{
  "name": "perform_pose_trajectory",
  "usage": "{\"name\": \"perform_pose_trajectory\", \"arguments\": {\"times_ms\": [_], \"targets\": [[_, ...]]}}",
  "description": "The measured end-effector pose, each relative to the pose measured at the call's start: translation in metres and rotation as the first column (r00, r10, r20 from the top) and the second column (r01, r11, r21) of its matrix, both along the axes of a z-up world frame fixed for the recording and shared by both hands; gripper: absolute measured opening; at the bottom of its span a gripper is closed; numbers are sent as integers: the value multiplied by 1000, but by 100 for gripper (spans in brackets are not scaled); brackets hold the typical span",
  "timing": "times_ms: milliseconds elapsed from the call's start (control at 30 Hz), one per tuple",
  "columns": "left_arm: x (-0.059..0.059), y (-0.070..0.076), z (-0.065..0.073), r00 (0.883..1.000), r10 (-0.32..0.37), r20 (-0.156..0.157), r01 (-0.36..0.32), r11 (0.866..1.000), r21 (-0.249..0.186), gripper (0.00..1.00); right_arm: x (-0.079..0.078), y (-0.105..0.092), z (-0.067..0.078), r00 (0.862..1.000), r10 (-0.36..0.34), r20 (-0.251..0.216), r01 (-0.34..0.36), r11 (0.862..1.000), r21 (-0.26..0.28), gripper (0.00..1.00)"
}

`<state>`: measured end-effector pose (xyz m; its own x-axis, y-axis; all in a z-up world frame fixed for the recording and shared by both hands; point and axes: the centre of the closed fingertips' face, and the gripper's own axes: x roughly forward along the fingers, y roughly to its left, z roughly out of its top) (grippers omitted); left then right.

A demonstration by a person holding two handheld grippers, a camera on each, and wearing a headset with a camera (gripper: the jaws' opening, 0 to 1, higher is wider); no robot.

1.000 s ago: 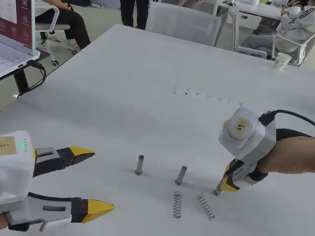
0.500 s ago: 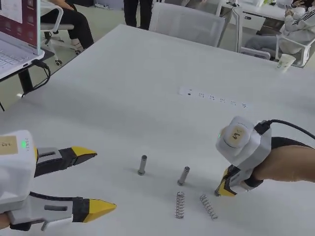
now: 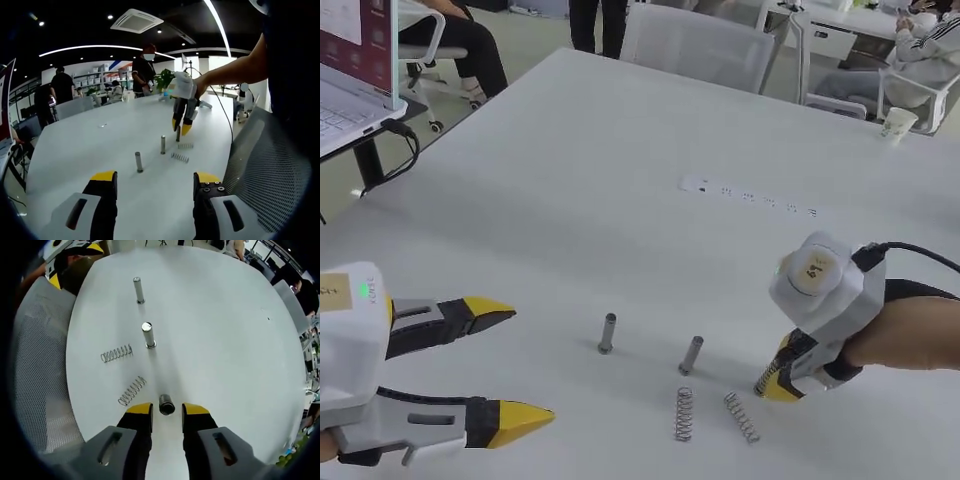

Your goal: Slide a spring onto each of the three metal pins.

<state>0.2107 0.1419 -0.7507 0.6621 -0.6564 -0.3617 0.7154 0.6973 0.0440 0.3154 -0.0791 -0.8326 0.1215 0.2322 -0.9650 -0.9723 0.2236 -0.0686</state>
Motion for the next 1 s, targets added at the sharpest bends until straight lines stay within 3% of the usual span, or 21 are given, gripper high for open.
{"name": "perform_pose_trajectory", "arguments": {"times_ms": [467, 1000], "targets": [[2, -5, 1, 1000, -16, -3, 16, 1000, 5, 57, -6, -14, 28, 991, -130, 38, 125, 985, 123, 20], [4, -13, 3, 999, -45, -6, 45, 999, 11, 57, -39, -18, 19, 976, -218, -23, 219, 956, 195, 18]]}}
